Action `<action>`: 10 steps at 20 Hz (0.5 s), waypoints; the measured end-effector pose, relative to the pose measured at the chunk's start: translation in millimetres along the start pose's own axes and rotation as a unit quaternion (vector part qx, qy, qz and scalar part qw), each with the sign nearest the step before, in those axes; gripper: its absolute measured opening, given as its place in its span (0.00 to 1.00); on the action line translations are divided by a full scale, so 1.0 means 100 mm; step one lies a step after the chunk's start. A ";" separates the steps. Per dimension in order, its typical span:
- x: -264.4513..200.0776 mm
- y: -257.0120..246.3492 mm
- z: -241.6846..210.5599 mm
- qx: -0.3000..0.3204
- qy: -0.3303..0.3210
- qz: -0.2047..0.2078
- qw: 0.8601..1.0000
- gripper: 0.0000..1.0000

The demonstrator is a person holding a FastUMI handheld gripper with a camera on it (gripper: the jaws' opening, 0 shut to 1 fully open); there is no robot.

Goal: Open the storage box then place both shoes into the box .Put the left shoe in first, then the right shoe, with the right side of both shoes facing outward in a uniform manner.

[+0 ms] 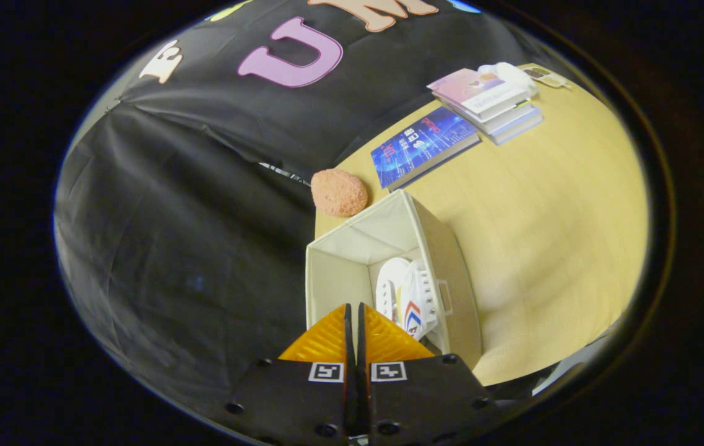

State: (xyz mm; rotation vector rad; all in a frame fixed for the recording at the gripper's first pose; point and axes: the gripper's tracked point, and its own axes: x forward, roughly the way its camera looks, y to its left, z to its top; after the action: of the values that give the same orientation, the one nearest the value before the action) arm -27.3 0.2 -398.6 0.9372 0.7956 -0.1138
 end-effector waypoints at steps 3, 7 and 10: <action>0.00 -0.01 0.03 0.001 -0.001 -0.001 1.000 0.02; -0.04 -0.03 0.10 0.001 -0.007 0.001 1.000 0.02; -0.09 -0.12 0.22 -0.003 -0.018 -0.003 1.000 0.02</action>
State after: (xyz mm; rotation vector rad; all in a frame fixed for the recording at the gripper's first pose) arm -26.8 -25.7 -393.1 0.9247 0.7651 -0.1338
